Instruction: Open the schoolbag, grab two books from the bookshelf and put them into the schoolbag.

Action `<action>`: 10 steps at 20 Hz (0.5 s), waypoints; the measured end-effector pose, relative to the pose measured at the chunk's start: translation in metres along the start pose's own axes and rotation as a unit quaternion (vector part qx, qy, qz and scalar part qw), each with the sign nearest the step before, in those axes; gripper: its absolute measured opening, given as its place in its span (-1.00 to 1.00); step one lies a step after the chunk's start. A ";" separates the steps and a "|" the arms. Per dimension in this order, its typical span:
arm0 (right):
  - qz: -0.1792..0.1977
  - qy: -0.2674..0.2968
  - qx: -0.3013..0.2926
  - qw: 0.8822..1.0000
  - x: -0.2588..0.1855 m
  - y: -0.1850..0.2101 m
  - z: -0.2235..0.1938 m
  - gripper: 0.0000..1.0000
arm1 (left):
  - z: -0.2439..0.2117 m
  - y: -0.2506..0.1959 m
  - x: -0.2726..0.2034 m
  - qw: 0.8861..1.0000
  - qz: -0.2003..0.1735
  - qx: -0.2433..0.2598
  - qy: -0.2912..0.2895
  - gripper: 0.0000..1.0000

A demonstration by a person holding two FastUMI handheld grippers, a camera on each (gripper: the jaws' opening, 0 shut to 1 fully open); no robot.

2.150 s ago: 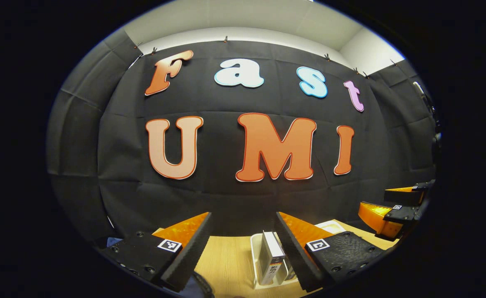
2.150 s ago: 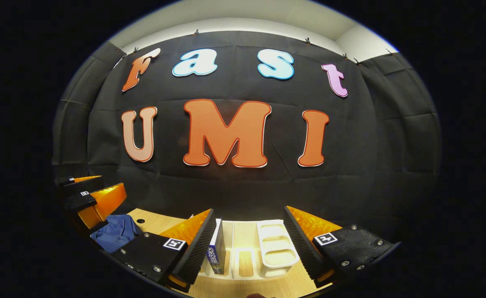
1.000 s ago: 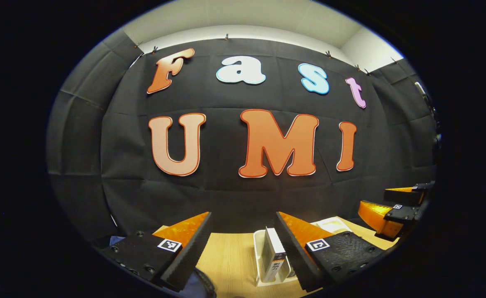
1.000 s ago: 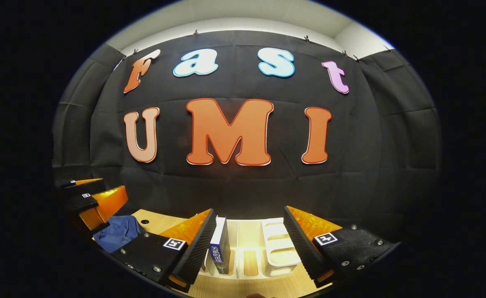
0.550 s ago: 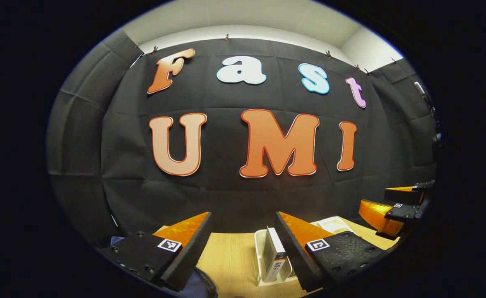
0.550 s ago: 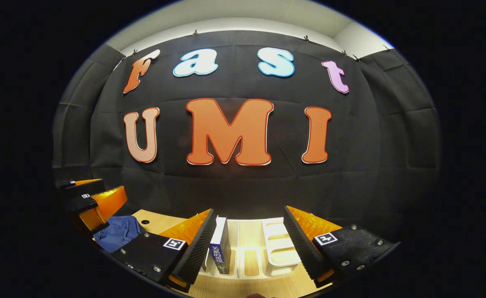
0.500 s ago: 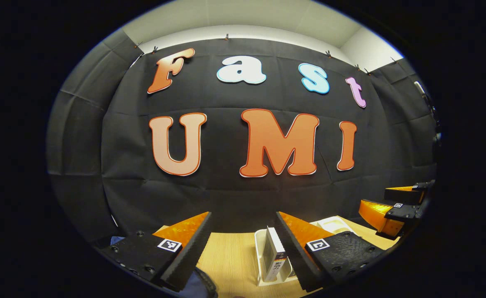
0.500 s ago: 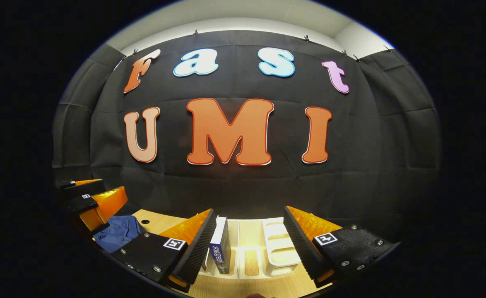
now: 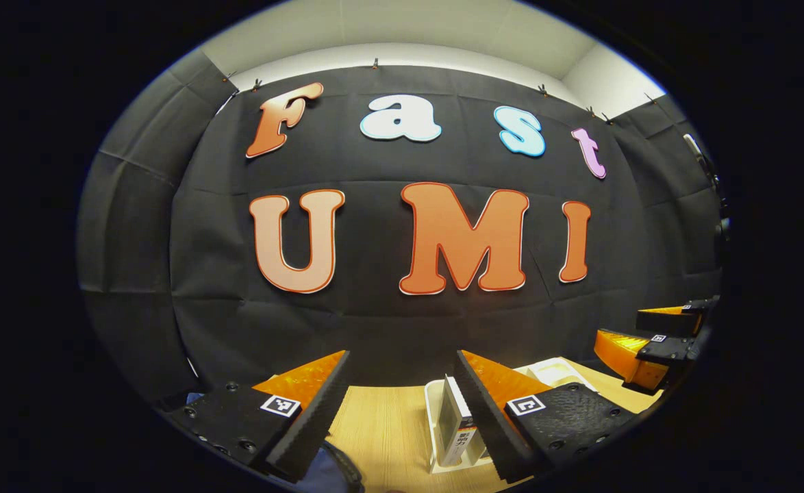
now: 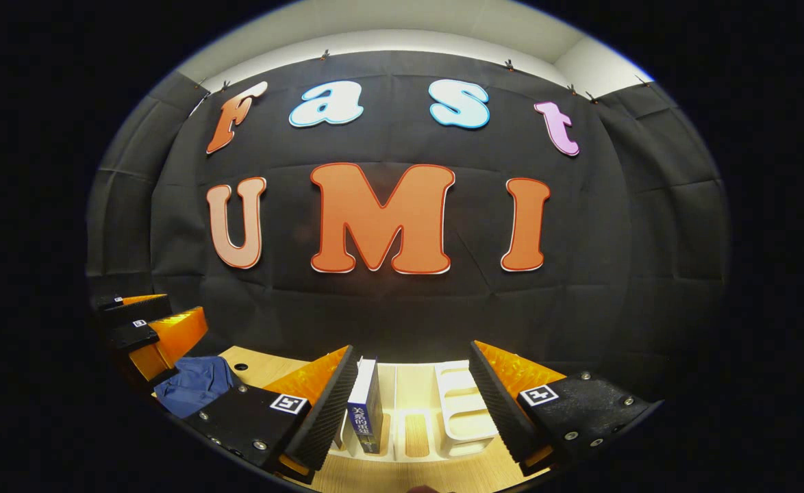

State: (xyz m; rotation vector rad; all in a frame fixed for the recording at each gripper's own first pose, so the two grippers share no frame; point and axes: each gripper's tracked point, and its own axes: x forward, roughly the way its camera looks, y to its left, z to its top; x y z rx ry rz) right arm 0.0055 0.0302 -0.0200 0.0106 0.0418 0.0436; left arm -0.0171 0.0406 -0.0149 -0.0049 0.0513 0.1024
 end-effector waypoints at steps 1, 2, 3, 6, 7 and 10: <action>0.001 0.001 0.000 1.000 -0.001 0.000 0.000 0.93 | 0.000 0.000 0.000 1.000 0.000 0.000 0.001 0.90; 0.002 0.001 -0.001 1.000 -0.001 0.001 -0.001 0.93 | 0.000 0.000 0.000 1.000 0.000 -0.001 0.001 0.90; 0.002 0.001 -0.002 1.000 -0.001 0.001 -0.001 0.93 | 0.000 0.000 -0.001 1.000 0.001 -0.001 0.002 0.90; 0.003 0.004 -0.003 1.000 -0.001 0.001 -0.003 0.93 | -0.002 0.000 -0.002 1.000 0.001 0.001 0.002 0.90; 0.003 0.004 -0.003 1.000 -0.001 0.000 -0.002 0.93 | -0.002 0.000 -0.001 1.000 0.002 0.000 0.002 0.90; 0.004 0.003 -0.003 1.000 0.001 0.001 -0.002 0.93 | -0.002 0.002 -0.002 1.000 0.003 0.000 0.002 0.87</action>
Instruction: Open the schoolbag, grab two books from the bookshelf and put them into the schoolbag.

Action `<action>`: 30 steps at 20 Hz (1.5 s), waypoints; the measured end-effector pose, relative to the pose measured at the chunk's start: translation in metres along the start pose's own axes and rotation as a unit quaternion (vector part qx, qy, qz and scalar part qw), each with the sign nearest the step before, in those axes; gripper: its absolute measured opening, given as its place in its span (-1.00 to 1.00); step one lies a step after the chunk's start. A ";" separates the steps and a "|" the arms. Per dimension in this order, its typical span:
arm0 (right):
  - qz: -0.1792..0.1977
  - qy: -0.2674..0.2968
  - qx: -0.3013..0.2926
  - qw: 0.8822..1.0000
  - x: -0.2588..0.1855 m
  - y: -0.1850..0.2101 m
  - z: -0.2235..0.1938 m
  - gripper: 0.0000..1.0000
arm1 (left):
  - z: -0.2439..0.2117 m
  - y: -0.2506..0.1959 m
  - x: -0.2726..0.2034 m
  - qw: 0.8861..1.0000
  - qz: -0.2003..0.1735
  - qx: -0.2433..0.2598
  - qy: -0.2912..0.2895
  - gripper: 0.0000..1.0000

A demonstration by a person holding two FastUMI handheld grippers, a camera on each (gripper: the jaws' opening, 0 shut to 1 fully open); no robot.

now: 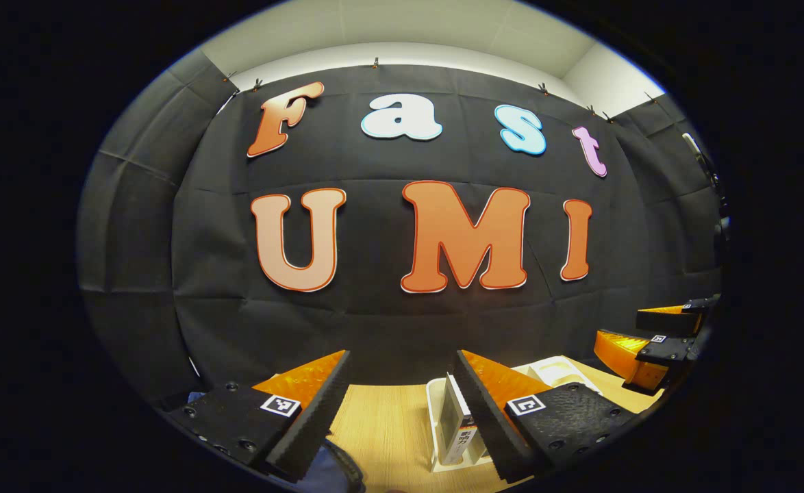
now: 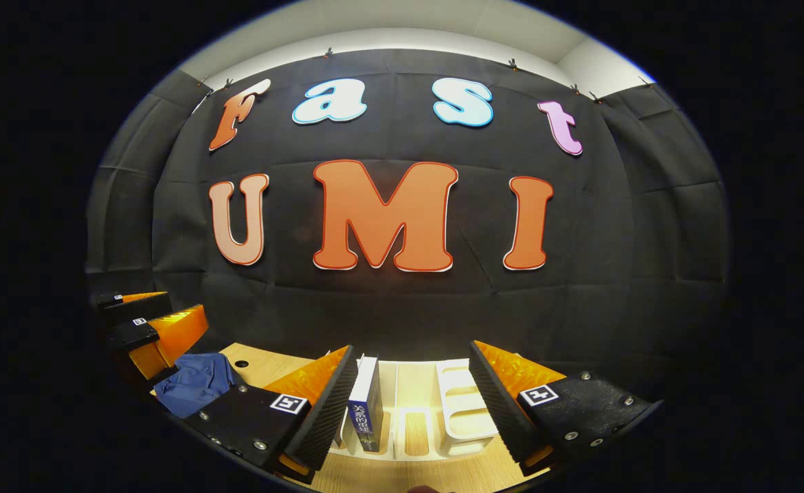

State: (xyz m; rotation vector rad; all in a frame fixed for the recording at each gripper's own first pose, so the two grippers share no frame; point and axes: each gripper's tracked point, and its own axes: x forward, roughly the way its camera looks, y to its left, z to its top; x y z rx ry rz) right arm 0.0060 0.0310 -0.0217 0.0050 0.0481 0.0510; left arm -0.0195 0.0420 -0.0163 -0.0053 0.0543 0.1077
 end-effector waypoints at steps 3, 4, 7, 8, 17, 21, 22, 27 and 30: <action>0.002 0.005 -0.001 1.000 0.001 0.002 -0.003 0.93 | -0.006 0.002 0.001 1.000 0.001 0.004 0.007 0.87; 0.002 0.006 -0.002 1.000 0.002 0.002 -0.004 0.93 | -0.009 0.005 0.001 1.000 0.003 0.008 0.012 0.87; 0.002 0.006 -0.003 1.000 0.003 0.002 -0.005 0.93 | -0.016 0.015 0.000 1.000 0.012 0.008 0.020 0.90; 0.003 0.008 -0.004 1.000 0.004 0.003 -0.005 0.93 | -0.018 0.018 0.000 1.000 0.015 0.009 0.023 0.87; 0.004 0.024 -0.008 1.000 0.008 0.003 -0.020 0.93 | -0.114 0.052 -0.015 0.985 0.020 0.124 0.122 0.88; 0.002 0.034 -0.011 0.999 0.010 0.002 -0.030 0.93 | -0.176 0.066 -0.029 0.965 0.012 0.189 0.181 0.89; 0.002 0.036 -0.013 0.999 0.011 0.002 -0.032 0.93 | -0.192 0.070 -0.034 0.958 0.011 0.208 0.197 0.89; -0.002 0.047 -0.018 0.999 0.014 0.000 -0.043 0.93 | -0.271 0.085 -0.070 0.918 -0.003 0.281 0.280 0.93; -0.006 0.052 -0.023 0.998 0.016 -0.001 -0.048 0.93 | -0.306 0.097 -0.086 0.898 0.003 0.301 0.322 0.95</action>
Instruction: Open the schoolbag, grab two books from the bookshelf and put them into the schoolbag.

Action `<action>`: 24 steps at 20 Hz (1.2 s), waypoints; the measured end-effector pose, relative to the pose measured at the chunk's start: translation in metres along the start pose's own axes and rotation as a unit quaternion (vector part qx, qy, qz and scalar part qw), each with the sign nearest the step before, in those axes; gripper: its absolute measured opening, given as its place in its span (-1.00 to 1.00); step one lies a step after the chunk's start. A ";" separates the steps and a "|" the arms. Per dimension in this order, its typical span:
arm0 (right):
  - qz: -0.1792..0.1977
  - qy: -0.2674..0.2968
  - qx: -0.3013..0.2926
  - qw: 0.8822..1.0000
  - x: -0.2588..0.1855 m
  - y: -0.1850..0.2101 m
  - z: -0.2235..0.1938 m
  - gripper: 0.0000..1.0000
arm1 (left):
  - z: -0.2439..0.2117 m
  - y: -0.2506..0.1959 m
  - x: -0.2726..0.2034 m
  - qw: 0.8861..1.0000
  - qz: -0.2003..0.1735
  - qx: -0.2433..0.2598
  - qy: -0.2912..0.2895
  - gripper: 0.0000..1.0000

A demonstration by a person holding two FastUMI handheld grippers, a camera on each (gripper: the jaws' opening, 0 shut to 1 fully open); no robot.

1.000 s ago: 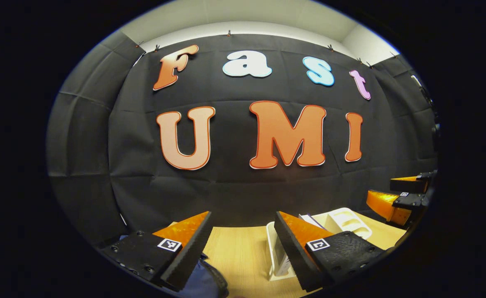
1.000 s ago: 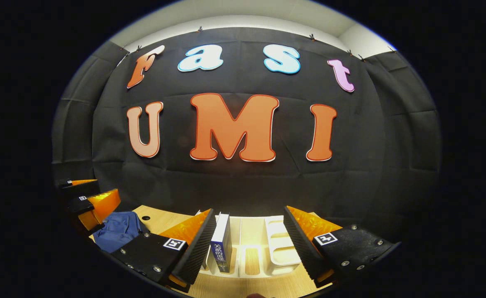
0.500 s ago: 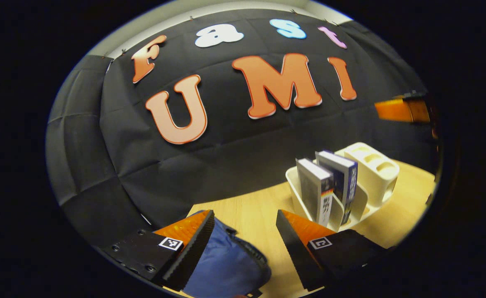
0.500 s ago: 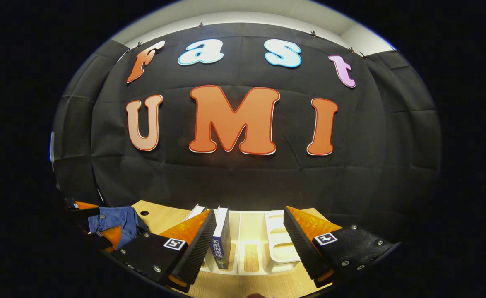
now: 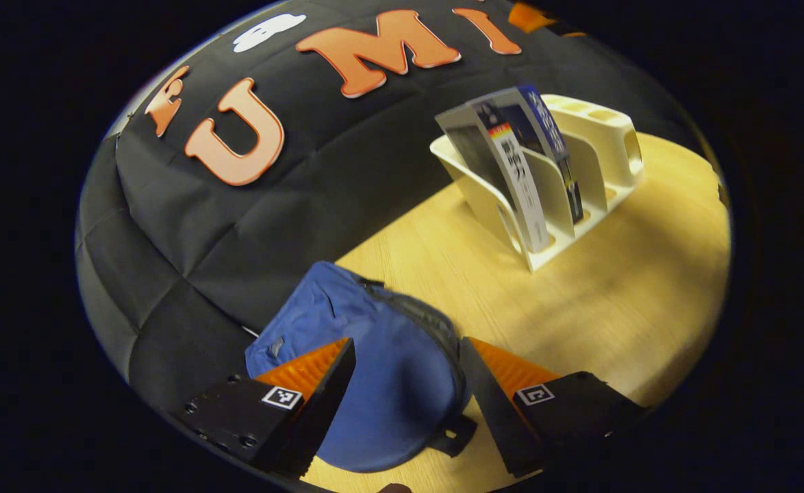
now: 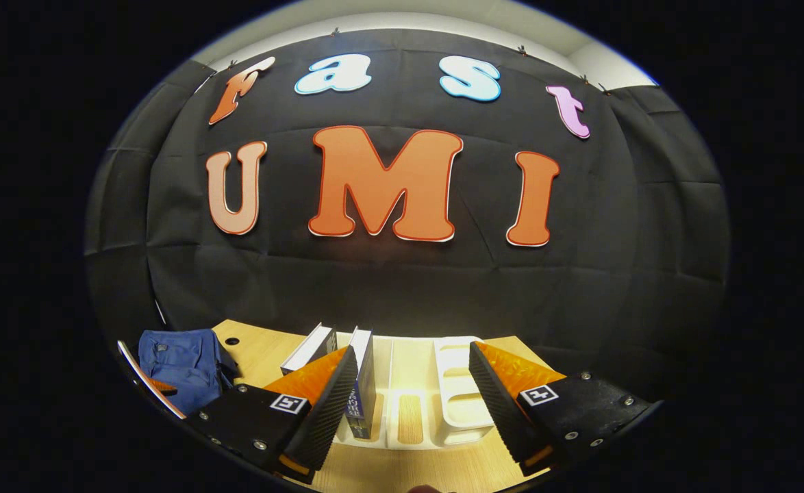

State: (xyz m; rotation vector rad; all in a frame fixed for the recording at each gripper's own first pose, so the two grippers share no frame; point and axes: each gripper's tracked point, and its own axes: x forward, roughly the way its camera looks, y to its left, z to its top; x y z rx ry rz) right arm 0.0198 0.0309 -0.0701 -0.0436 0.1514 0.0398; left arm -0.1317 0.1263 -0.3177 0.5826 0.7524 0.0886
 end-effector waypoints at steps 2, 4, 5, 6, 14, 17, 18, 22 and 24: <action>-0.001 0.004 -0.002 1.000 0.002 -0.001 -0.003 0.93 | -0.017 -0.001 0.006 1.000 0.001 0.019 0.018 0.95; -0.001 0.007 -0.004 1.000 0.004 0.001 -0.005 0.93 | -0.032 -0.004 0.010 0.999 -0.002 0.030 0.032 0.95; -0.001 0.007 -0.005 1.000 0.006 0.003 -0.006 0.93 | -0.042 -0.007 0.013 0.999 -0.006 0.031 0.042 0.95; -0.001 0.007 -0.006 1.000 0.006 0.004 -0.006 0.93 | -0.048 -0.008 0.017 0.998 -0.007 0.031 0.049 0.95; 0.000 0.010 -0.009 1.000 0.012 0.009 -0.007 0.93 | -0.057 -0.002 0.015 0.998 0.005 0.044 0.055 0.92; 0.001 0.011 -0.009 1.000 0.014 0.011 -0.007 0.93 | -0.051 0.007 0.009 0.997 0.016 0.067 0.047 0.92; 0.000 0.009 -0.009 1.000 0.014 0.010 -0.006 0.93 | -0.047 0.014 0.008 0.996 0.024 0.079 0.040 0.92; 0.000 0.010 -0.007 1.000 0.015 0.011 -0.005 0.93 | -0.055 0.020 0.016 0.993 0.020 0.103 0.061 0.89; 0.002 0.008 -0.004 1.000 0.015 0.013 -0.004 0.93 | -0.057 0.023 0.020 0.991 0.030 0.115 0.064 0.92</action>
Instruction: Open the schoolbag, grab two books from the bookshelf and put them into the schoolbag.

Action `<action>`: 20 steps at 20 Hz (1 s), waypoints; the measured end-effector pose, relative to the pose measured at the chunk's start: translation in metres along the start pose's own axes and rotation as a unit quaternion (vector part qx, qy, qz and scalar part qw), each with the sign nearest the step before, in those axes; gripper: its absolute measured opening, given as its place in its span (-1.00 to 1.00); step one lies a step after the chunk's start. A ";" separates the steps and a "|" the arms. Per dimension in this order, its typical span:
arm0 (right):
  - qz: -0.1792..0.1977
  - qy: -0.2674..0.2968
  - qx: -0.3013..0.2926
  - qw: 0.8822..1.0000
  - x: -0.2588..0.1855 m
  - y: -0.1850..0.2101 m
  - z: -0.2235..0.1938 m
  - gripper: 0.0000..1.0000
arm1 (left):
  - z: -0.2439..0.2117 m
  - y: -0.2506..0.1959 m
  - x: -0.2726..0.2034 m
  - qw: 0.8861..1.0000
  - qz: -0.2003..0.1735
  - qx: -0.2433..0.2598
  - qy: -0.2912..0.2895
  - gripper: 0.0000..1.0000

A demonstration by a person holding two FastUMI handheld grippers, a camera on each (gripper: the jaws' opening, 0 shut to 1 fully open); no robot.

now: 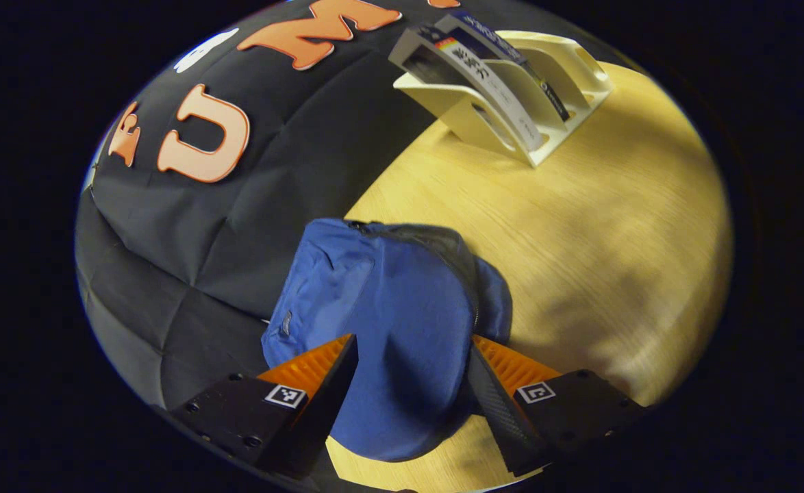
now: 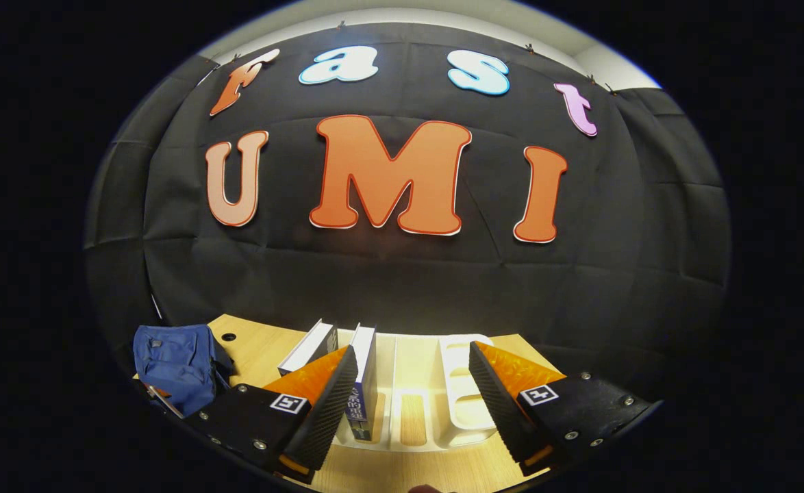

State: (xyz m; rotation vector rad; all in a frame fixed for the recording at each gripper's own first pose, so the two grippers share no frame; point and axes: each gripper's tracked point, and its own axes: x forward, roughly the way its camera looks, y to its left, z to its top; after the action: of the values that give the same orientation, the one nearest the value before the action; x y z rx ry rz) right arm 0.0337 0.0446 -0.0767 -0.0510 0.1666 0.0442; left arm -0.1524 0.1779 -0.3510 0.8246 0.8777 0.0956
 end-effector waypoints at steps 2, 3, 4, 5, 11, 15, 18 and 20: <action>-0.001 -0.002 -0.001 1.000 0.000 0.000 0.002 0.93 | 0.004 0.007 -0.003 1.000 0.014 0.011 -0.003 0.87; -0.001 -0.001 -0.001 1.000 0.001 0.001 0.002 0.93 | 0.005 0.012 -0.003 1.000 0.020 0.018 -0.004 0.63; 0.000 -0.001 0.001 1.000 0.001 0.001 0.002 0.93 | 0.006 0.014 -0.004 1.000 0.017 0.022 -0.002 0.39; 0.001 -0.001 0.002 1.000 0.001 0.001 0.003 0.93 | 0.006 0.014 -0.004 1.000 0.010 0.020 0.003 0.15; 0.027 0.017 -0.007 0.999 0.012 0.029 0.009 0.93 | 0.015 0.042 -0.004 0.998 -0.022 -0.057 0.025 -0.82; 0.053 0.031 -0.036 0.997 0.025 0.056 0.016 0.93 | 0.030 0.071 -0.014 0.997 -0.040 -0.066 0.009 -0.88; 0.078 0.053 -0.050 0.994 0.035 0.080 0.019 0.93 | 0.040 0.089 -0.018 0.996 -0.064 -0.056 -0.003 -0.91; 0.085 0.079 -0.063 0.991 0.043 0.092 0.014 0.93 | 0.047 0.103 -0.022 0.995 -0.084 -0.055 -0.008 -0.91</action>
State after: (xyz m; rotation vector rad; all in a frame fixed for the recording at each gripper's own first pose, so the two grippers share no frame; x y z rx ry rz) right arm 0.0740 0.1389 -0.0745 -0.1658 0.3257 0.2215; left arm -0.1082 0.2129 -0.2508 0.6448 0.9152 -0.0110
